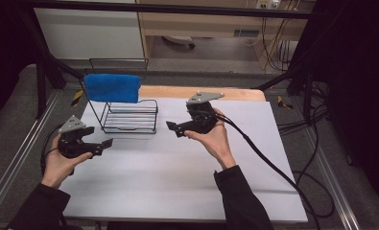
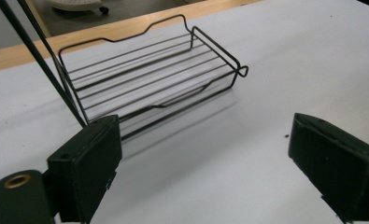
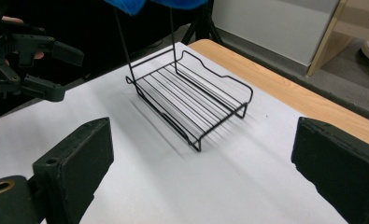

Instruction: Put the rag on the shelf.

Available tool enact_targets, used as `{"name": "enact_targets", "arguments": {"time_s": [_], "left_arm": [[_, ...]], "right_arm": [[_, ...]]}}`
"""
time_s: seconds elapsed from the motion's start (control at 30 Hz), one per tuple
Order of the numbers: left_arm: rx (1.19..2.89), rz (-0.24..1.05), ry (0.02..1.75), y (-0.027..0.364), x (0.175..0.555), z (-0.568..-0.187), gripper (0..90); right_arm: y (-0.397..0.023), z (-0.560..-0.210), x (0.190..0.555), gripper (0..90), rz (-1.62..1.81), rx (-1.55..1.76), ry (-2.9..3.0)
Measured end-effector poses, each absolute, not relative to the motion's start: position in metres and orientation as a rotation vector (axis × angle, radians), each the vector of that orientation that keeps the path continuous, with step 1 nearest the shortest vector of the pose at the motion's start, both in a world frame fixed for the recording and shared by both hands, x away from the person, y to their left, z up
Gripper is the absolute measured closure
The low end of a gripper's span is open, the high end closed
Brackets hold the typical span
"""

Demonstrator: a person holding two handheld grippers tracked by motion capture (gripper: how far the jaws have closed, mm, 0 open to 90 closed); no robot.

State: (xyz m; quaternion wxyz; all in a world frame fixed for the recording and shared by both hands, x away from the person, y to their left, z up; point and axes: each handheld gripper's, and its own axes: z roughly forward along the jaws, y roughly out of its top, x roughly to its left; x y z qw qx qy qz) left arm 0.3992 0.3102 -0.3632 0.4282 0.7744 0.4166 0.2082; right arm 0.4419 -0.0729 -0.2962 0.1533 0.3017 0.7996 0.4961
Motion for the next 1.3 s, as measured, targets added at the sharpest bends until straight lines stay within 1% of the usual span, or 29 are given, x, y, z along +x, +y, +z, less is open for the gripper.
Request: {"name": "enact_targets", "arguments": {"time_s": [0.27,0.57,0.87,1.07,1.3], "left_arm": [[1.954,0.496,1.003,0.294,0.384,-0.390,8.1],[1.958,0.415,1.003,0.286,0.374,-0.422,8.1],[1.996,0.419,0.989,0.284,0.369,-0.437,8.2],[2.003,0.408,0.965,0.284,0.366,-0.439,8.2],[2.013,0.405,0.956,0.284,0.364,-0.441,8.1]], "right_arm": [[-0.107,-0.334,0.425,3.9,1.425,0.924,2.306],[-0.156,-0.379,0.408,2.2,1.373,1.023,2.314],[-0.212,-0.422,0.389,0.7,1.402,1.120,2.295],[-0.238,-0.434,0.379,0.7,1.360,1.139,2.310],[-0.258,-0.444,0.366,0.6,1.315,1.156,2.325]]}}
